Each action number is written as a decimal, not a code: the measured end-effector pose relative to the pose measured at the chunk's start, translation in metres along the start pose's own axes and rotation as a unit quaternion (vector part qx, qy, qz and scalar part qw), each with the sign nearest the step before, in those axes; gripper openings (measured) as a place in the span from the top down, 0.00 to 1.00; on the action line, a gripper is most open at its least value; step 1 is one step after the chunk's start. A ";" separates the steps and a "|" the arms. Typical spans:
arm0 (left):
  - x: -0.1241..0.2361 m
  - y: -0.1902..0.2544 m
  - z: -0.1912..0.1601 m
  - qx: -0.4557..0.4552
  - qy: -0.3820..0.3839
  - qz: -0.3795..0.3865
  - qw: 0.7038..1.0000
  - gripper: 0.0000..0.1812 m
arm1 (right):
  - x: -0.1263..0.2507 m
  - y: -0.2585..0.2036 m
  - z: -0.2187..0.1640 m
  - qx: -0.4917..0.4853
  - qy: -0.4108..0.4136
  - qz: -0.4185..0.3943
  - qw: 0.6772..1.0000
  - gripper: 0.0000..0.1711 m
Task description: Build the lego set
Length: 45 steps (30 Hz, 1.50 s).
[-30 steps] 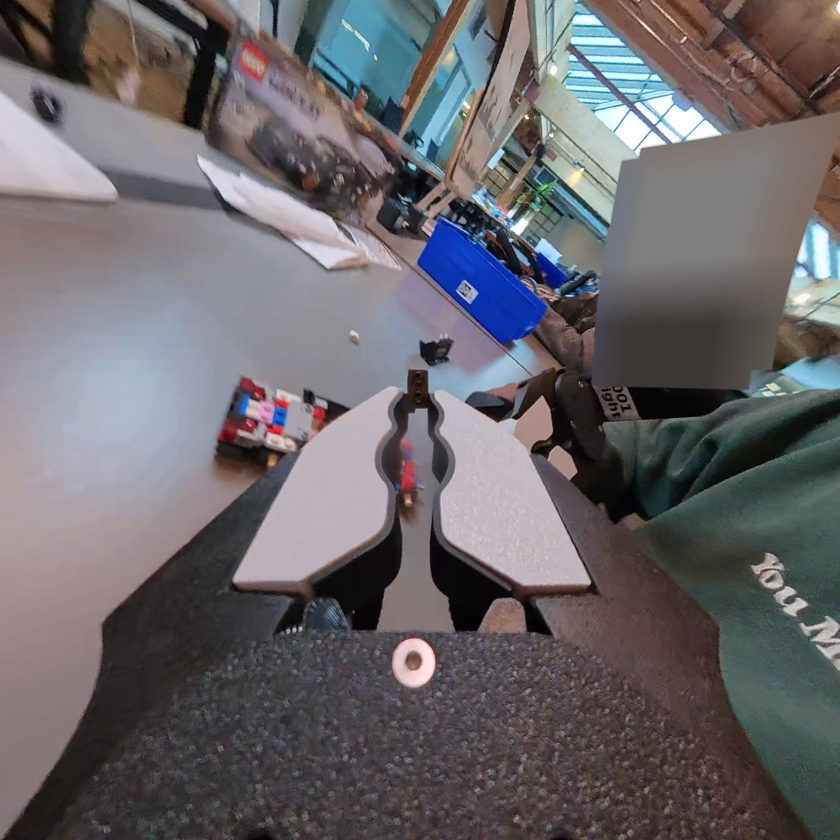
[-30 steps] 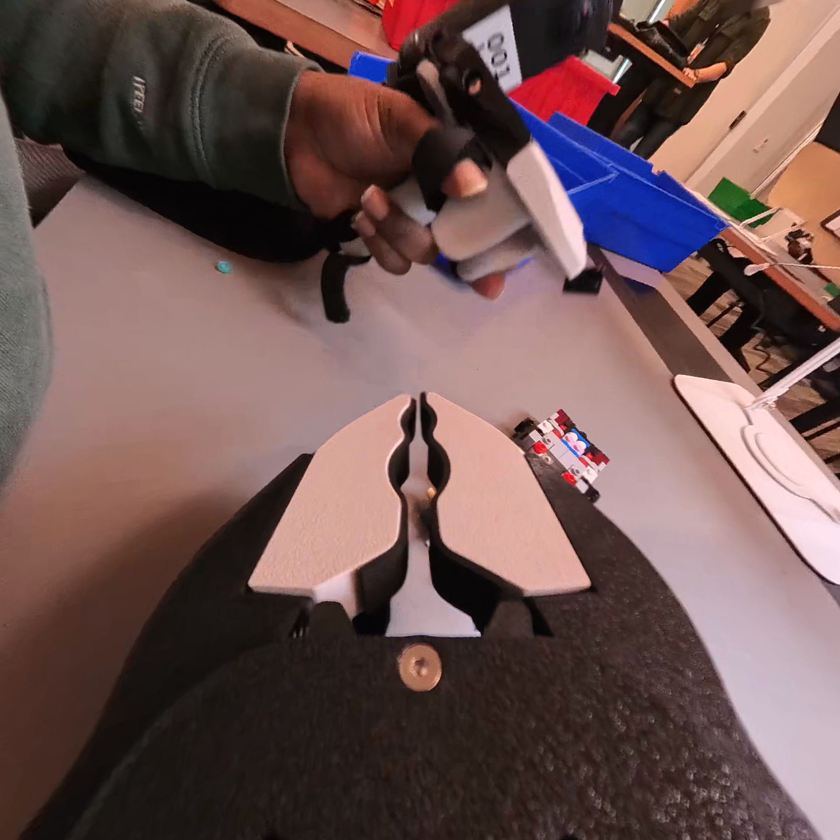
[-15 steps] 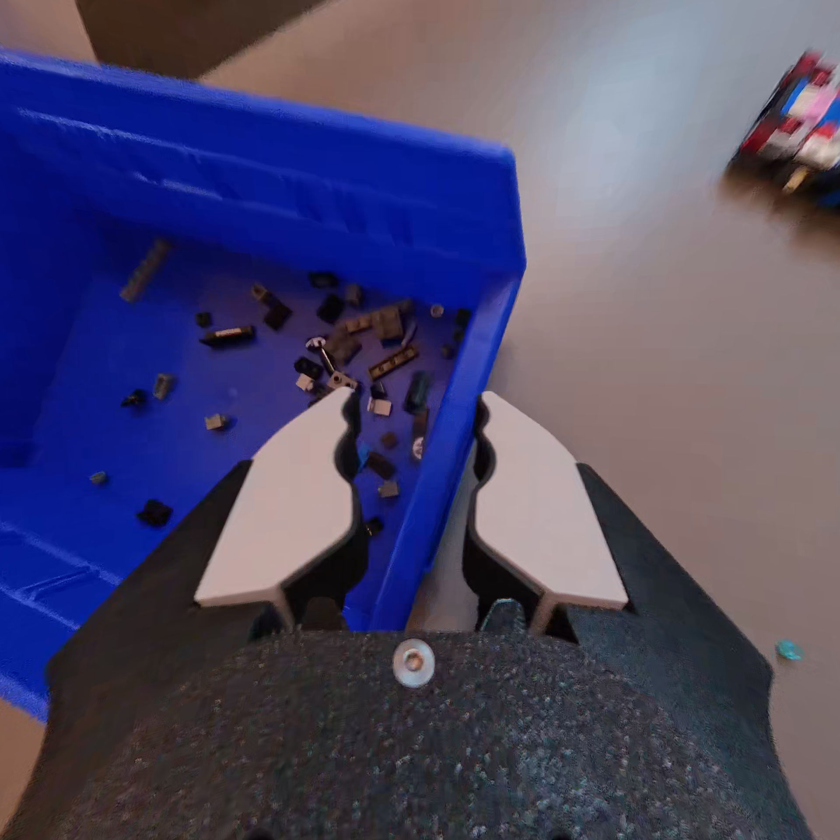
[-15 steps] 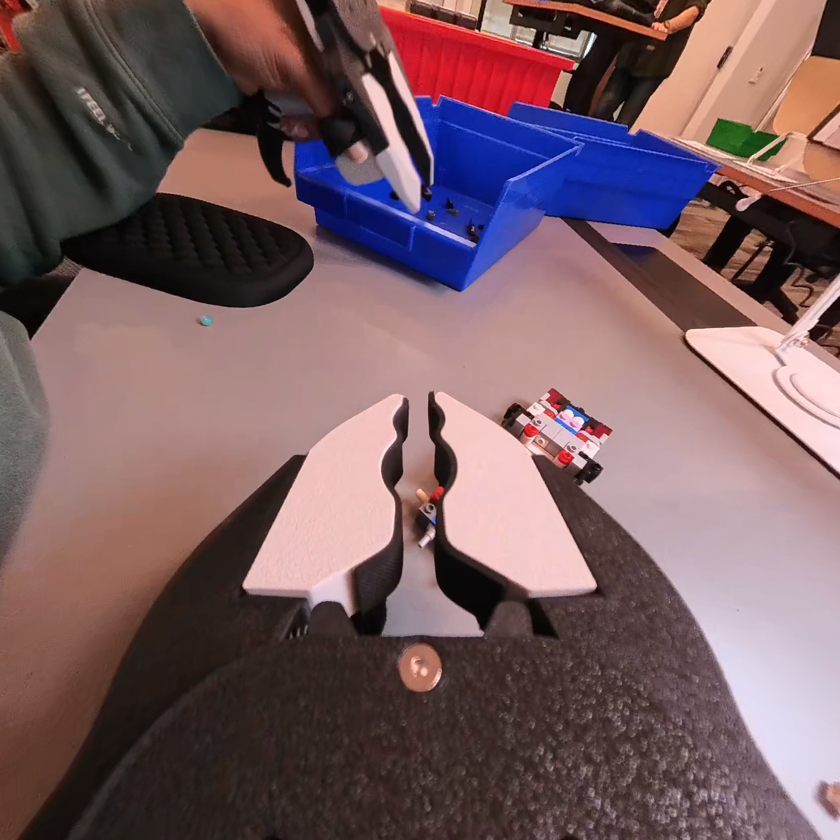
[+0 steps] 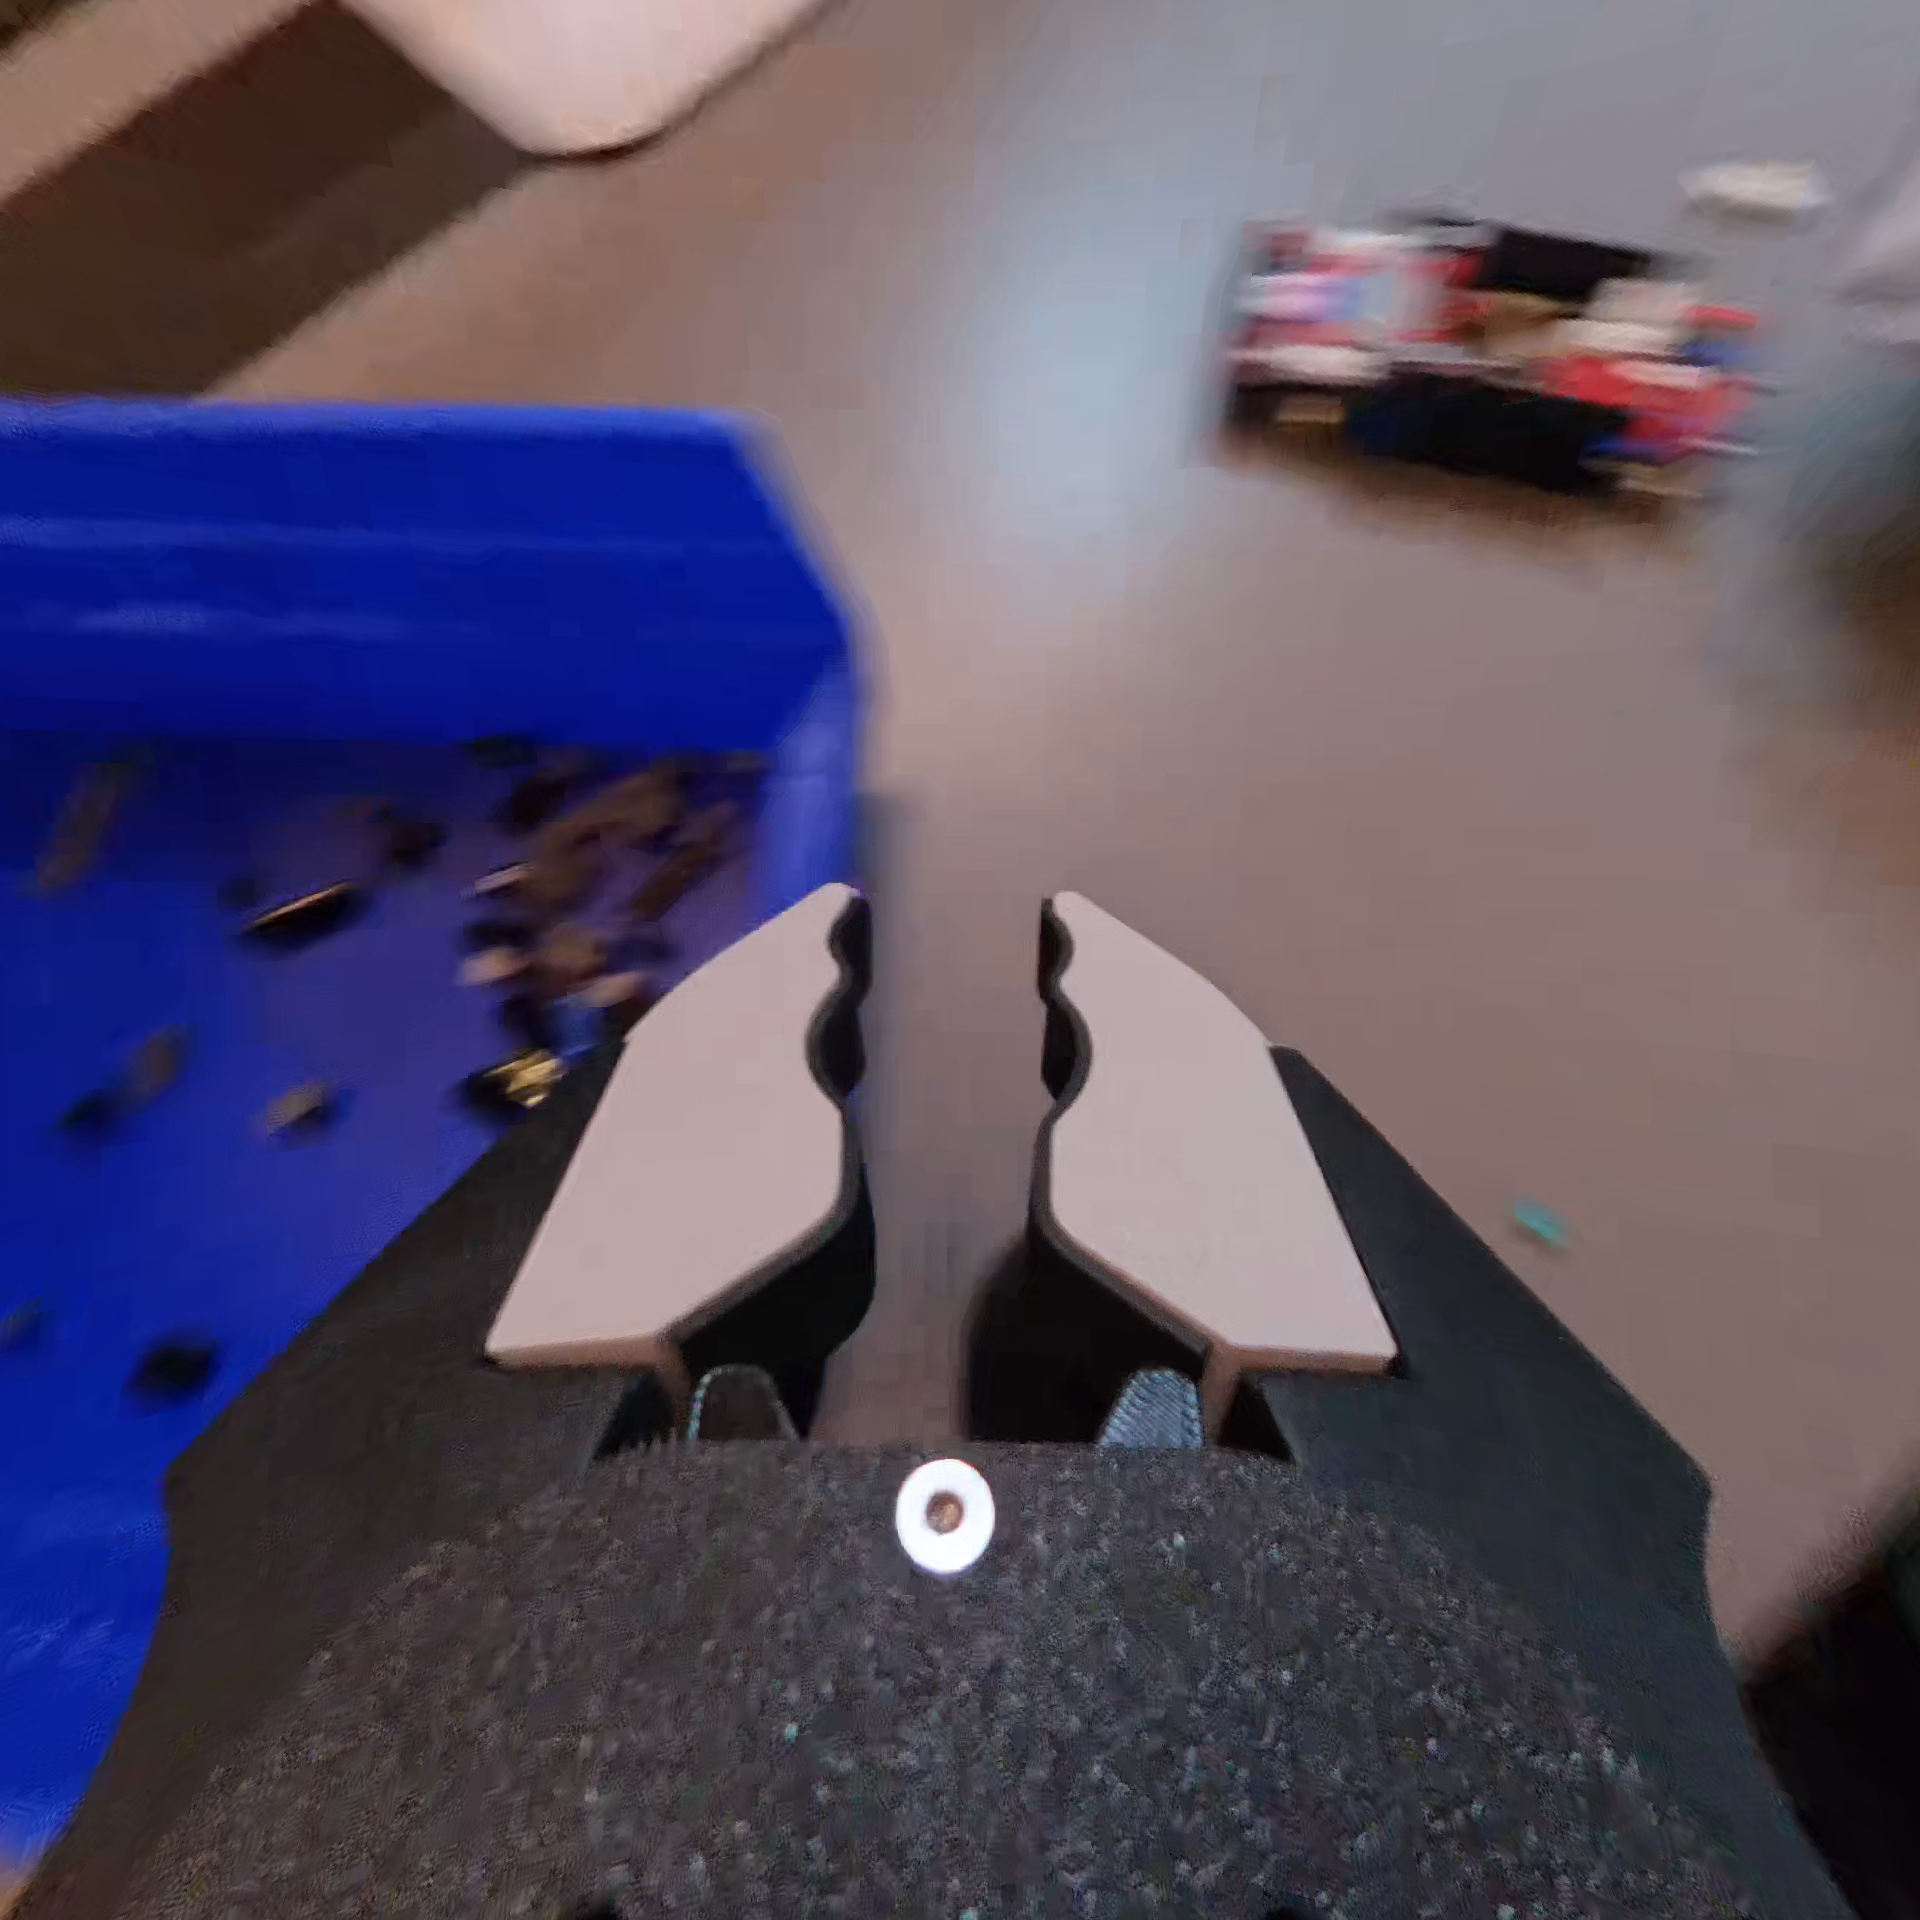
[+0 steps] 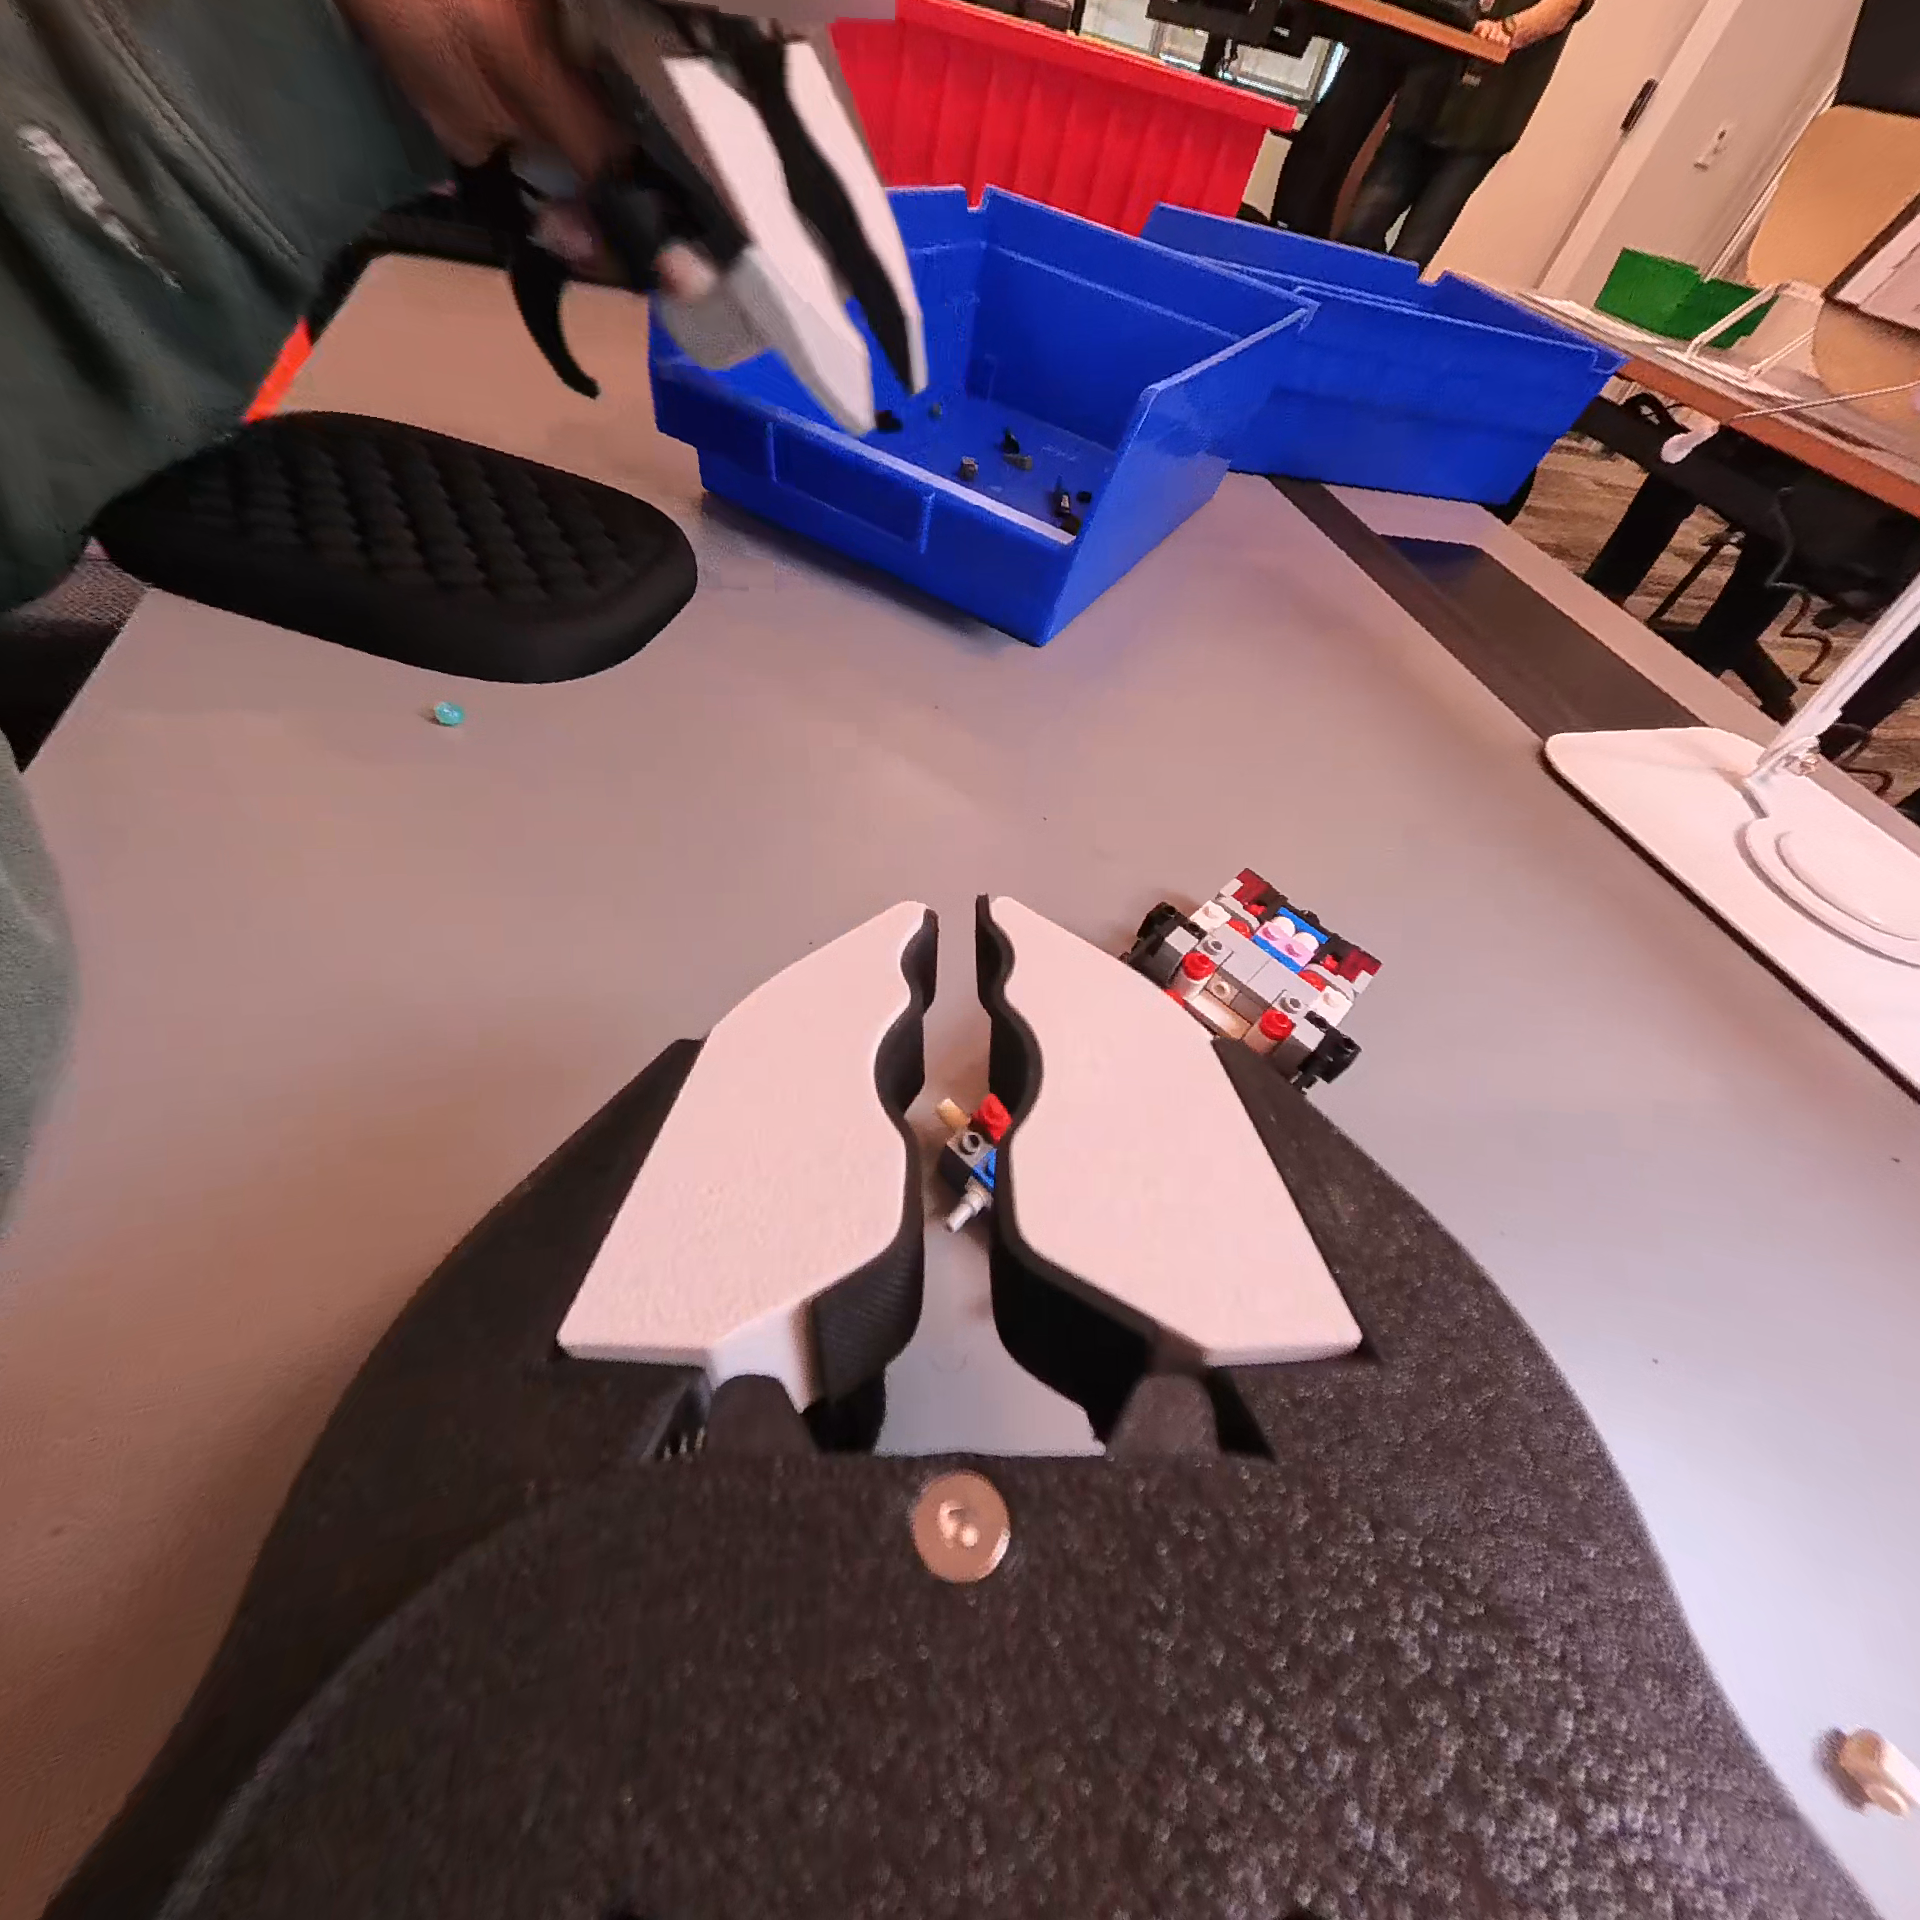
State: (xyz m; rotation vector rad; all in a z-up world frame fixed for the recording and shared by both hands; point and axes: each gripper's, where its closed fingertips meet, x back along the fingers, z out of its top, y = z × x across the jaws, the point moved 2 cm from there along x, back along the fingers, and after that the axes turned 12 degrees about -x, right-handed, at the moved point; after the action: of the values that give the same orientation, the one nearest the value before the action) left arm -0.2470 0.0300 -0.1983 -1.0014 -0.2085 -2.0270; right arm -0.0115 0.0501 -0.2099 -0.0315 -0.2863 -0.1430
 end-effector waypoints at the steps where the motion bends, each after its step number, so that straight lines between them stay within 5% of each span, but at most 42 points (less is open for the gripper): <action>1: 0.005 0.028 0.003 -0.031 0.015 -0.072 0.997 0.85 | 0.000 0.000 0.000 0.000 0.000 0.000 1.000 0.96; 3: 0.015 0.081 -0.010 -0.098 -0.013 -0.194 0.976 0.84 | 0.001 0.000 0.001 0.000 0.002 0.000 1.000 0.96; 6: 0.019 0.128 -0.042 -0.189 -0.087 -0.271 0.940 0.83 | 0.004 0.004 0.004 0.005 0.009 -0.009 1.000 0.96; 19: -0.005 0.148 -0.049 -0.203 -0.101 -0.245 0.943 0.91 | 0.083 0.115 0.028 -0.097 0.097 -0.292 0.946 0.82; 31: -0.011 0.149 -0.049 -0.280 -0.110 -0.234 0.925 0.96 | 0.129 0.143 0.017 -0.155 0.109 -0.347 0.918 0.82; 34: -0.011 0.129 -0.032 -0.253 -0.070 -0.188 0.946 0.96 | 0.131 0.143 0.018 -0.148 0.109 -0.352 0.918 0.83; 39: 0.008 0.014 0.016 -0.062 0.026 0.066 0.996 0.96 | 0.140 0.147 0.021 -0.153 0.123 -0.360 0.912 0.83; 43: -0.004 -0.042 -0.014 0.017 -0.063 0.157 0.985 0.89 | 0.141 0.147 0.021 -0.161 0.127 -0.355 0.912 0.83; 45: -0.014 -0.044 -0.024 0.040 -0.076 0.136 0.987 0.83 | 0.143 0.146 0.021 -0.155 0.126 -0.358 0.912 0.83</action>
State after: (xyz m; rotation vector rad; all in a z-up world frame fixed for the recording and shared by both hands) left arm -0.2890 0.0550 -0.2154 -1.0725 -0.2201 -1.6839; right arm 0.1400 0.1763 -0.1512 -0.2233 -0.0001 -0.9197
